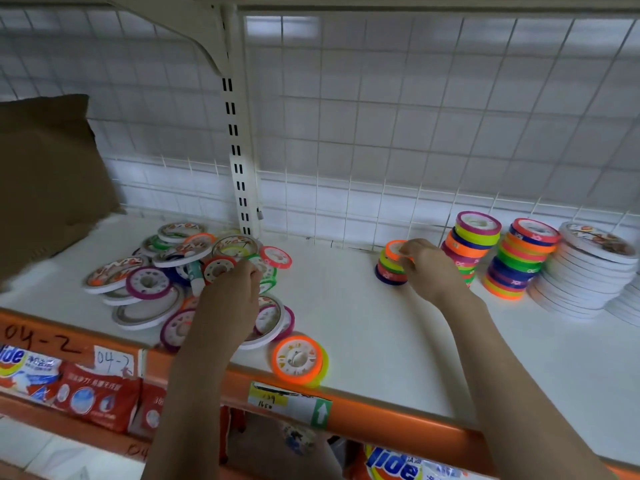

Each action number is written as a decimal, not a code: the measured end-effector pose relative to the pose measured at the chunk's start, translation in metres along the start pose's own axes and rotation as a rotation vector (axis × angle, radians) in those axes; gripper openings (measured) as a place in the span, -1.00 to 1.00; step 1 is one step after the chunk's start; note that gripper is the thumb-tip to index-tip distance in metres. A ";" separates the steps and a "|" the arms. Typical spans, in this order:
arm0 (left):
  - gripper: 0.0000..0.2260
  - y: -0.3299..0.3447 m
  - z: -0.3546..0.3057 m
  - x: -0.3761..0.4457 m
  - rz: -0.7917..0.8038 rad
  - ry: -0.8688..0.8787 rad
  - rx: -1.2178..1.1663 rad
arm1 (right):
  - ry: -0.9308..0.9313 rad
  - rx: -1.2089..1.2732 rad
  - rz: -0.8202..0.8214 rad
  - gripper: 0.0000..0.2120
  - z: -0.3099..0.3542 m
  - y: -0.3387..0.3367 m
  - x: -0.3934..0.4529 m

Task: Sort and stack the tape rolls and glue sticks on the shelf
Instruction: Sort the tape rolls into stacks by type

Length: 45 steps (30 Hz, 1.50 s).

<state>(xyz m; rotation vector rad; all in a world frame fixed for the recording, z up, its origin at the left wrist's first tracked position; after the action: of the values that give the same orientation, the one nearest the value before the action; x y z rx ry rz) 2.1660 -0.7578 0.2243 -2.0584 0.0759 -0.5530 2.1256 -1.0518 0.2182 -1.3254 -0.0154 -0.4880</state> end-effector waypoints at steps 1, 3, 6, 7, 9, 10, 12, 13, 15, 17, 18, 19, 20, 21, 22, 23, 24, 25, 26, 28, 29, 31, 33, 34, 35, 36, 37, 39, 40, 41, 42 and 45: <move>-0.78 0.000 -0.001 0.000 -0.013 0.018 -0.014 | -0.002 -0.003 0.002 -0.72 0.000 0.001 0.001; -0.78 0.001 -0.003 0.001 -0.027 0.054 -0.039 | -0.011 -0.011 0.009 -0.72 0.000 0.004 0.003; -0.79 0.003 -0.005 0.003 -0.038 0.075 -0.064 | -0.029 -0.025 0.039 -0.70 0.001 0.008 0.003; -0.79 0.004 -0.006 0.003 -0.045 0.084 -0.071 | -0.037 -0.022 0.047 -0.69 0.001 0.008 0.002; -0.79 0.006 -0.009 0.005 -0.057 0.109 -0.078 | -0.050 0.001 0.057 -0.67 -0.001 0.008 0.001; -0.80 0.008 -0.012 0.007 -0.059 0.124 -0.077 | -0.055 0.023 0.056 -0.66 -0.002 0.008 -0.001; -0.82 0.013 -0.022 0.012 -0.062 0.163 -0.078 | -0.068 0.063 0.038 -0.66 -0.004 0.003 -0.006; -0.82 0.016 -0.029 0.015 -0.063 0.187 -0.088 | -0.076 0.072 0.025 -0.66 -0.006 0.000 -0.010; -0.82 0.025 -0.045 0.022 -0.050 0.226 -0.124 | -0.097 0.091 0.004 -0.66 -0.008 -0.005 -0.020; -0.80 0.035 -0.062 0.030 -0.024 0.252 -0.131 | -0.125 0.105 0.014 -0.65 -0.010 -0.009 -0.032; -0.78 0.040 -0.071 0.034 -0.009 0.264 -0.128 | -0.135 0.109 0.019 -0.66 -0.011 -0.011 -0.038; -0.77 0.044 -0.080 0.038 0.003 0.279 -0.128 | -0.133 0.113 0.025 -0.69 -0.011 -0.014 -0.045; -0.77 0.048 -0.089 0.042 0.008 0.302 -0.135 | -0.124 0.110 0.028 -0.72 -0.013 -0.017 -0.052; -0.78 0.051 -0.099 0.045 0.007 0.336 -0.147 | -0.111 0.108 0.032 -0.73 -0.015 -0.020 -0.060; -0.79 0.056 -0.108 0.049 0.008 0.375 -0.156 | -0.099 0.114 0.037 -0.72 -0.017 -0.022 -0.068; -0.80 0.060 -0.118 0.053 0.018 0.412 -0.150 | -0.085 0.110 0.052 -0.71 -0.021 -0.022 -0.075; -0.80 0.066 -0.127 0.057 0.033 0.448 -0.132 | -0.067 0.088 0.075 -0.70 -0.027 -0.019 -0.082; -0.76 0.070 -0.136 0.060 0.046 0.482 -0.111 | -0.045 0.062 0.099 -0.69 -0.033 -0.017 -0.088; -0.72 0.075 -0.144 0.063 0.063 0.512 -0.093 | -0.011 0.053 0.112 -0.68 -0.040 -0.014 -0.093; -0.65 0.084 -0.158 0.066 0.109 0.556 -0.062 | 0.086 0.061 0.114 -0.66 -0.051 -0.013 -0.101; -0.63 0.088 -0.163 0.067 0.132 0.565 -0.047 | 0.126 0.062 0.104 -0.66 -0.055 -0.013 -0.105; -0.61 0.095 -0.169 0.069 0.162 0.567 -0.028 | 0.172 0.044 0.078 -0.66 -0.062 -0.010 -0.109; -0.65 0.101 -0.171 0.072 0.180 0.554 -0.001 | 0.202 0.025 0.086 -0.66 -0.066 -0.006 -0.110; -0.70 0.104 -0.172 0.074 0.193 0.545 0.013 | 0.210 0.015 0.092 -0.66 -0.067 -0.003 -0.109; -0.75 0.107 -0.172 0.075 0.206 0.536 0.020 | 0.214 0.010 0.088 -0.66 -0.067 -0.002 -0.109; -0.77 0.109 -0.173 0.076 0.215 0.527 0.023 | 0.212 0.006 0.077 -0.66 -0.068 -0.001 -0.109; -0.77 0.111 -0.173 0.077 0.223 0.518 0.025 | 0.211 0.000 0.068 -0.66 -0.067 0.000 -0.109; -0.77 0.114 -0.173 0.078 0.232 0.503 0.028 | 0.208 -0.003 0.055 -0.65 -0.068 0.000 -0.109; -0.77 0.116 -0.173 0.078 0.232 0.502 0.038 | 0.207 -0.005 0.054 -0.64 -0.068 0.000 -0.109; -0.77 0.117 -0.173 0.077 0.234 0.503 0.047 | 0.207 -0.006 0.057 -0.64 -0.068 0.000 -0.109; -0.77 0.118 -0.173 0.077 0.239 0.505 0.053 | 0.205 -0.005 0.058 -0.63 -0.068 0.000 -0.110; -0.76 0.120 -0.174 0.076 0.264 0.502 0.061 | 0.204 -0.006 0.061 -0.62 -0.067 -0.001 -0.109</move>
<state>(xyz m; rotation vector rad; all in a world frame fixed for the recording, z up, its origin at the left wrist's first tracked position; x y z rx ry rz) 2.1824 -0.9818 0.2266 -1.7711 0.6088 -0.8783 2.0094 -1.0777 0.1703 -1.2734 0.1953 -0.5692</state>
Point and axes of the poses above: each hand's wrist, its own x-axis towards the middle knuckle, its own y-axis out of the palm, z = x × y, the point moved 3 cm from there along x, towards the middle knuckle, and after that the axes turned 1 degree about -x, right-handed, at the moved point
